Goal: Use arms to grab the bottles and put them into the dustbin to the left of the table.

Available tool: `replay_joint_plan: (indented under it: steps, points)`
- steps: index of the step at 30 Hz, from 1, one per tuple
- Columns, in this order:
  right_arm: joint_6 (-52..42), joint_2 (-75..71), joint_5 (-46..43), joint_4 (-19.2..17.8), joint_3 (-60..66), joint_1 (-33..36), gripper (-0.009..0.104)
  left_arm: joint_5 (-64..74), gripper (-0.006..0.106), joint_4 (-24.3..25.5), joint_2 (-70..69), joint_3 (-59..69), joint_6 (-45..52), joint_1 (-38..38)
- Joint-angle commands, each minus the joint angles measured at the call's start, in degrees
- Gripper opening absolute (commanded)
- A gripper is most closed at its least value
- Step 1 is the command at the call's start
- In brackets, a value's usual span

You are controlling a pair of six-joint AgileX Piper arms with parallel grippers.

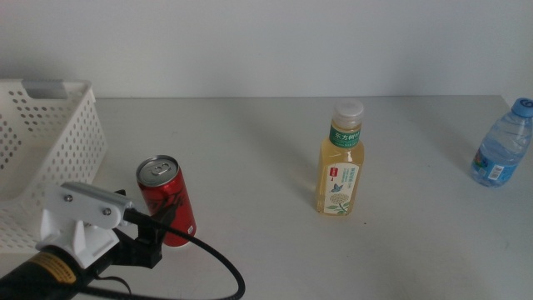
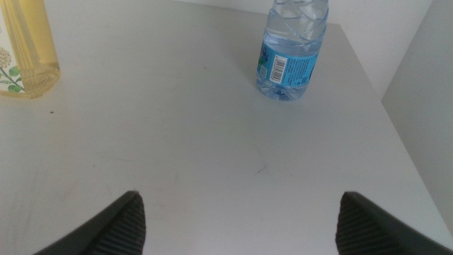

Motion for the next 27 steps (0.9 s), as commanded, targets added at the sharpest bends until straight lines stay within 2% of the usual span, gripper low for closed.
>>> replay_joint_plan:
  steps: [1, 5, 15, 21, 27]
  points:
    - [-0.7, -1.2, -3.5, -0.7, -0.1, -0.4, 0.085, -4.0, 0.091, 6.5, 1.0, -2.9, -4.1, 2.9]
    - [-0.7, -1.2, -3.5, -0.7, -0.1, -0.4, 0.085, -7.2, 0.091, 11.8, 6.5, -5.4, -6.9, 4.9]
    - [-0.7, -1.2, -3.5, -0.7, -0.1, -0.4, 0.085, -25.0, 0.091, 11.8, 23.8, -9.4, -6.9, 4.8]
    - [-0.7, -1.2, -3.5, -0.7, -0.1, -0.4, 0.085, -25.0, 0.09, 13.7, 28.4, -13.6, -7.2, 4.8]
    - [-0.7, -1.2, -3.5, -0.7, -0.1, -0.4, 0.085, -25.0, 0.08, 13.7, 28.6, -15.0, -6.6, 4.8]
